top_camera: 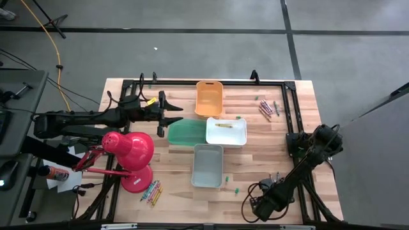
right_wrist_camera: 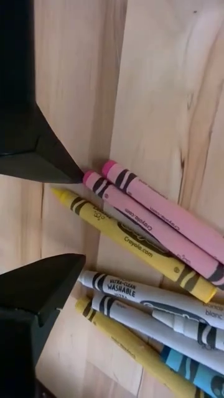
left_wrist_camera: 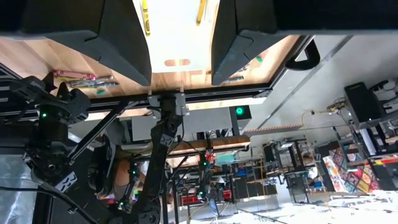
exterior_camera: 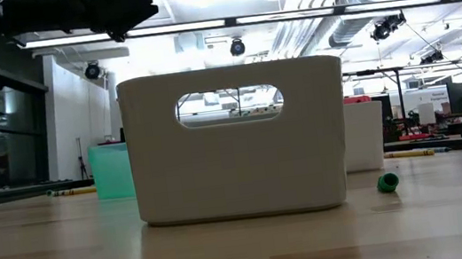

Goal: Sort crayons
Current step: Put the yellow crayon into the white bin

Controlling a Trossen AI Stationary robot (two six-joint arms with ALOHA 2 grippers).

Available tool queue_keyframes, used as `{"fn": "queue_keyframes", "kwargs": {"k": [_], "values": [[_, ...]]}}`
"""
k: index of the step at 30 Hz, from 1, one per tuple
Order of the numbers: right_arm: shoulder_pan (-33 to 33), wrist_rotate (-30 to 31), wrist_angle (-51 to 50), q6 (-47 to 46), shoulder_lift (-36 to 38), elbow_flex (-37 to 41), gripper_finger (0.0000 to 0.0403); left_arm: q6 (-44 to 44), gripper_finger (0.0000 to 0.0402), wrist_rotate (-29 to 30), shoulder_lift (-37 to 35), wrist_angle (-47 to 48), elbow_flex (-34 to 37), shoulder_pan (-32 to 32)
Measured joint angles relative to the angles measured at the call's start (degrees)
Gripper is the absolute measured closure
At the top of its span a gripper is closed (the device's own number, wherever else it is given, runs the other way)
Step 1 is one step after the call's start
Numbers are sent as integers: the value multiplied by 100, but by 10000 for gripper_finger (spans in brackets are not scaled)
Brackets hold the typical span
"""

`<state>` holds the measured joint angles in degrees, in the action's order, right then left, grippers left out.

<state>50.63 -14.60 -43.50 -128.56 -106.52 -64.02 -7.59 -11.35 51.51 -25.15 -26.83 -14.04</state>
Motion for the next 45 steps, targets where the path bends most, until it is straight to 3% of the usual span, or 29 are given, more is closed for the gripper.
{"fn": "queue_keyframes", "kwargs": {"k": [16, 36, 45], "values": [[0, -57, -7, -1, 4, 7, 395, 0, 247, -2, 0, 5, 0, 0], [1, -44, -50, 327, 4, -41, 403, -4, 247, -3, 0, 7, 0, -1], [4, 400, -1149, 626, -20, -642, 402, -9, 247, -2, 0, -24, 0, -2]]}}
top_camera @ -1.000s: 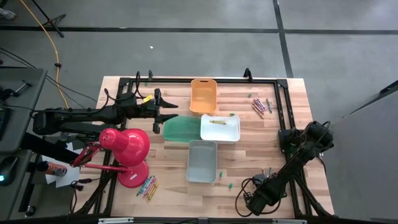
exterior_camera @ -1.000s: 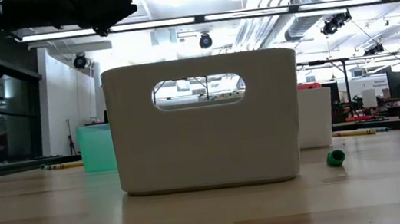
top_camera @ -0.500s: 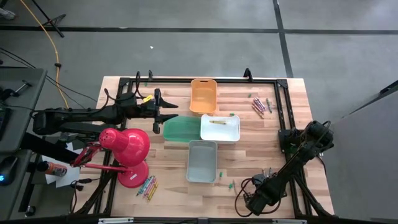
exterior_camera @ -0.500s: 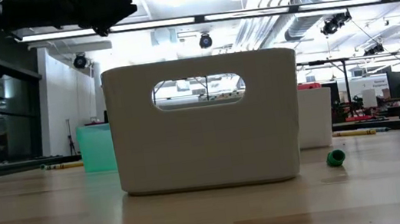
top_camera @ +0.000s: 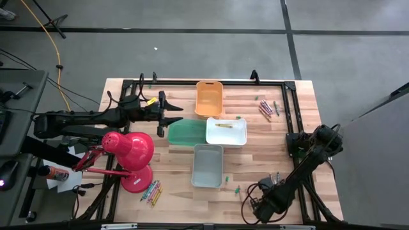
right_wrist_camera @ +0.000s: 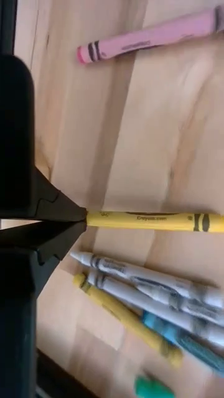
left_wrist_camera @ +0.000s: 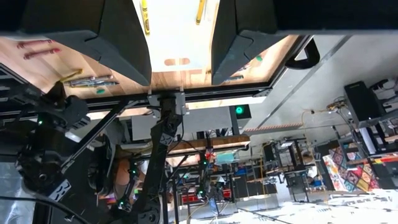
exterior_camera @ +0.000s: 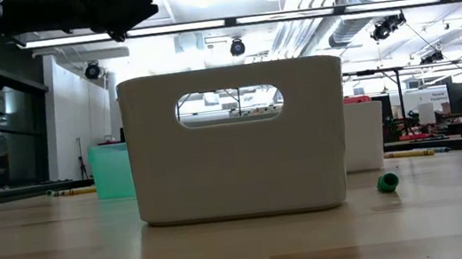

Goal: Sort crayons
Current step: Put the yellow crayon into the white bin

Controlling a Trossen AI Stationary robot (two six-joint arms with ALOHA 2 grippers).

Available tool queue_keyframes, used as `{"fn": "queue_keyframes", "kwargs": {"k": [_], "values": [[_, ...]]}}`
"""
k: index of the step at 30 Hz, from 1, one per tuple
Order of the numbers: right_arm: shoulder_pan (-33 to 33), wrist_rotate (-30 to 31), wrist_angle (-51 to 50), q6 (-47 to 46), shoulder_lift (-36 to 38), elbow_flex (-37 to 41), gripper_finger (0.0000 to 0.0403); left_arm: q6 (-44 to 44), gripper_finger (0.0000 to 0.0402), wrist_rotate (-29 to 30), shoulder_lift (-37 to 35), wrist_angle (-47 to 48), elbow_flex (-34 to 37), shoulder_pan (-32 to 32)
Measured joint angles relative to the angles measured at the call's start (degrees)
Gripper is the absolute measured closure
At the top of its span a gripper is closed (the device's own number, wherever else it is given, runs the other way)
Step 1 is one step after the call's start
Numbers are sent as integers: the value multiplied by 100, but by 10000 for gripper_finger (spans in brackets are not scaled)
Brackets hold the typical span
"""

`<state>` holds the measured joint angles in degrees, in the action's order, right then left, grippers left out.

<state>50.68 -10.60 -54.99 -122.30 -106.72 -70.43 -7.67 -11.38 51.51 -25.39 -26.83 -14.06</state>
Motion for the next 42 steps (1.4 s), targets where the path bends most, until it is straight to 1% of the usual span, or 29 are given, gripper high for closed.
{"fn": "queue_keyframes", "kwargs": {"k": [3, 6, 8, 15, 20, 23, 29, 32, 35, 42], "values": [[-6, 216, -350, 115, 0, -285, 402, -1, 247, 0, 0, -13, -2, 0], [-30, 562, -634, 204, 5, -532, 402, -1, 247, 0, 0, -15, -2, 0], [-47, 708, -711, 260, 9, -619, 402, -1, 247, 0, 0, -15, -2, 0], [-81, 607, -536, 247, 11, -510, 403, -1, 247, 0, 0, -2, -2, 0], [-149, 609, -118, 280, 14, -93, 397, 0, 247, 0, 1, 20, -2, 0], [-195, 625, -22, 291, 13, 84, 373, 1, 247, 0, 1, 22, -2, 0], [-195, 702, -197, 430, 13, 98, 288, 1, 247, 0, 2, 30, -2, 0], [-195, 655, -218, 428, 13, 98, 258, 10, 247, 0, 0, 32, -2, 0], [-195, 672, -213, 426, 13, 98, 246, 10, 247, 0, 2, 69, -2, 0], [-280, 670, -110, 429, 13, 98, 245, 12, 247, 0, 2, 121, -2, 2]]}}
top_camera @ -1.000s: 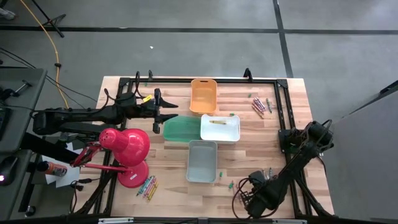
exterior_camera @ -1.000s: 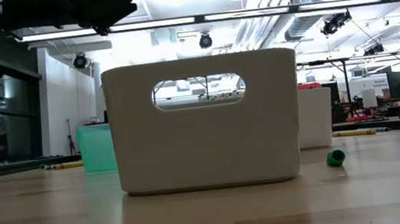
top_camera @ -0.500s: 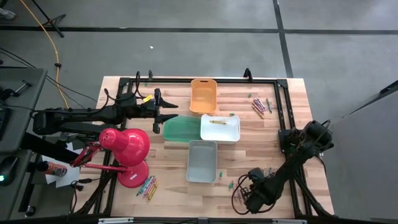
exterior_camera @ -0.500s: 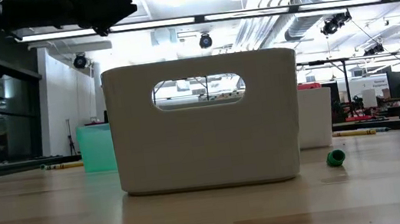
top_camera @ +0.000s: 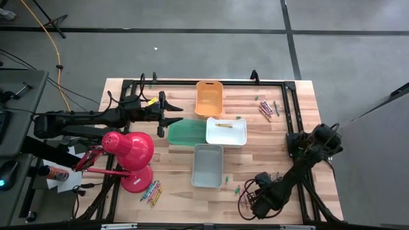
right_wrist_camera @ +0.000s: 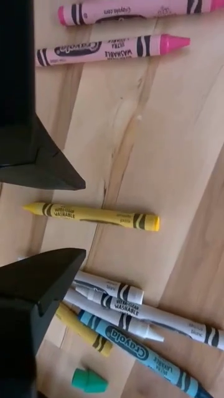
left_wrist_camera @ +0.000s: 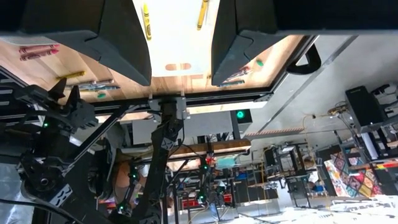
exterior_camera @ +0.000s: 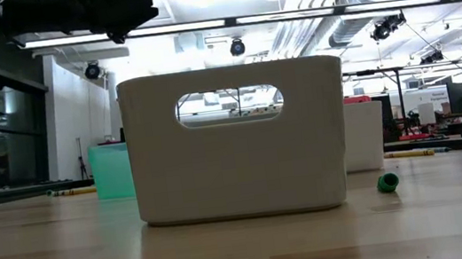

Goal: Sort crayons
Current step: Put the yellow crayon into the white bin

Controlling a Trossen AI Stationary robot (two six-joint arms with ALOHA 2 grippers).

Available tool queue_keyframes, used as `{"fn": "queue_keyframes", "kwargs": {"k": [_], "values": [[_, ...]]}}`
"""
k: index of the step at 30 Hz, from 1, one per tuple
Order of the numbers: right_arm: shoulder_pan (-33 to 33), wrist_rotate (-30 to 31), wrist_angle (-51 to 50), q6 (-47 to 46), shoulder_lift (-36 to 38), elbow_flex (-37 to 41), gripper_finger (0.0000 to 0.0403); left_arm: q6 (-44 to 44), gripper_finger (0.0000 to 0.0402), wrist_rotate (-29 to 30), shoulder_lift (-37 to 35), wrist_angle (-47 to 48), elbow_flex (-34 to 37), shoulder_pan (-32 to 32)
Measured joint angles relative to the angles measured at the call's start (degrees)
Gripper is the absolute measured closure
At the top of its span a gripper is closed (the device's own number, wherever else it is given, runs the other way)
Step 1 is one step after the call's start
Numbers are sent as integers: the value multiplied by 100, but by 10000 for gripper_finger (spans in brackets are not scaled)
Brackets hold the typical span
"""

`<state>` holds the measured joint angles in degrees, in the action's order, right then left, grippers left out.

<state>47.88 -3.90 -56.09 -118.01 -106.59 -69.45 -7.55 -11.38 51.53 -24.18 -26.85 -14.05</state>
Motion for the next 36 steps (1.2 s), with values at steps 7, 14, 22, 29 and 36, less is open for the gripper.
{"fn": "queue_keyframes", "kwargs": {"k": [7, 14, 22, 29, 36], "values": [[-193, -90, 126, 152, 8, 43, 245, -4, 247, 0, 0, 1, 0, 0], [-215, -527, 882, 158, 44, 653, 245, -4, 247, 0, 0, 4, 0, -2], [-216, -520, 1289, 134, 52, 909, 252, -2, 247, 2, 0, 7, 0, -1], [-221, -523, 1304, 262, 30, 914, 346, 0, 247, 0, 0, 40, 0, 0], [-221, -529, 1287, 284, 28, 907, 382, 44, 247, 2, 0, 42, 0, 0]]}}
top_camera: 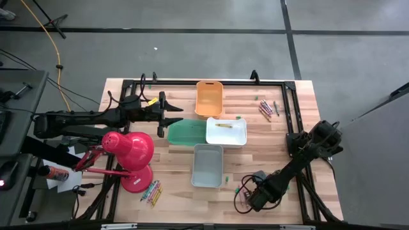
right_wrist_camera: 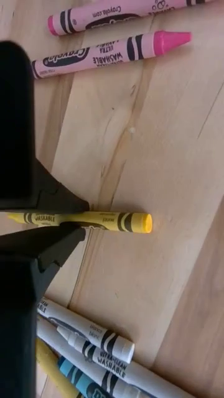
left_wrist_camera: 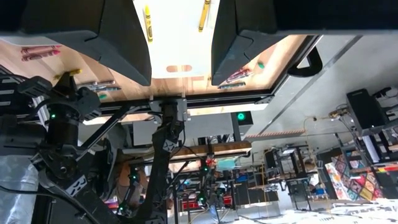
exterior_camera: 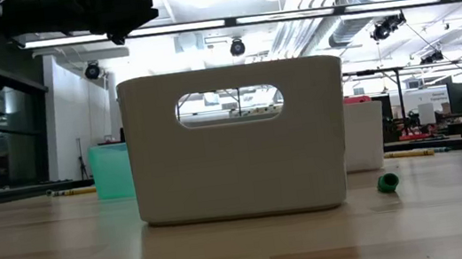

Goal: Sort crayons
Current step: Put the yellow crayon into the white bin

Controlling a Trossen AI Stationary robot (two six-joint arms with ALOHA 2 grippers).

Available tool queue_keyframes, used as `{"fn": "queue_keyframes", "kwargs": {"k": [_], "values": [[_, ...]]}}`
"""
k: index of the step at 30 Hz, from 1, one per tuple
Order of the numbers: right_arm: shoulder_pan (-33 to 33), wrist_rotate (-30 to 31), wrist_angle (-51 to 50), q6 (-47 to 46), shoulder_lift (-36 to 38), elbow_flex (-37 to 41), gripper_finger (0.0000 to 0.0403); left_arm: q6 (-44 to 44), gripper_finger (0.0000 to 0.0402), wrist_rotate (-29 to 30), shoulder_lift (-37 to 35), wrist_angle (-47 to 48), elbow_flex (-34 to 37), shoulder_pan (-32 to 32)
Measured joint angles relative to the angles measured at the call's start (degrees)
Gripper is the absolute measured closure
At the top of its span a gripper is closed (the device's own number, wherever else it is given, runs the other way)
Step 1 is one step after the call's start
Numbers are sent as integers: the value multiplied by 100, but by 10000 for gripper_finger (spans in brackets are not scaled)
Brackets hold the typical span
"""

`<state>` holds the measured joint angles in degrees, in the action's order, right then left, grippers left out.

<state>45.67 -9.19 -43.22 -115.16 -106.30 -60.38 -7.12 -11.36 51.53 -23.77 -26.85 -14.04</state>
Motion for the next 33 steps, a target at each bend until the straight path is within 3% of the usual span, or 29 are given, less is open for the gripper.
{"fn": "queue_keyframes", "kwargs": {"k": [5, 12, 19, 27, 33], "values": [[2, 4, -210, 311, -29, -241, 398, -2, 247, -2, 0, -7, 0, 0], [25, 332, -1494, 717, -7, -1032, 400, -8, 247, -1, 0, 2, 0, -11], [20, 1830, -1777, 852, 410, -1176, 402, -22, 247, 7, 0, 95, 0, -20], [-174, 3445, -1746, 1615, 468, -1176, 402, 15, 247, 26, 0, 265, 0, -20], [-808, 3871, -1247, 2992, 472, -1176, 403, 220, 247, 26, 0, 260, 0, -20]]}}
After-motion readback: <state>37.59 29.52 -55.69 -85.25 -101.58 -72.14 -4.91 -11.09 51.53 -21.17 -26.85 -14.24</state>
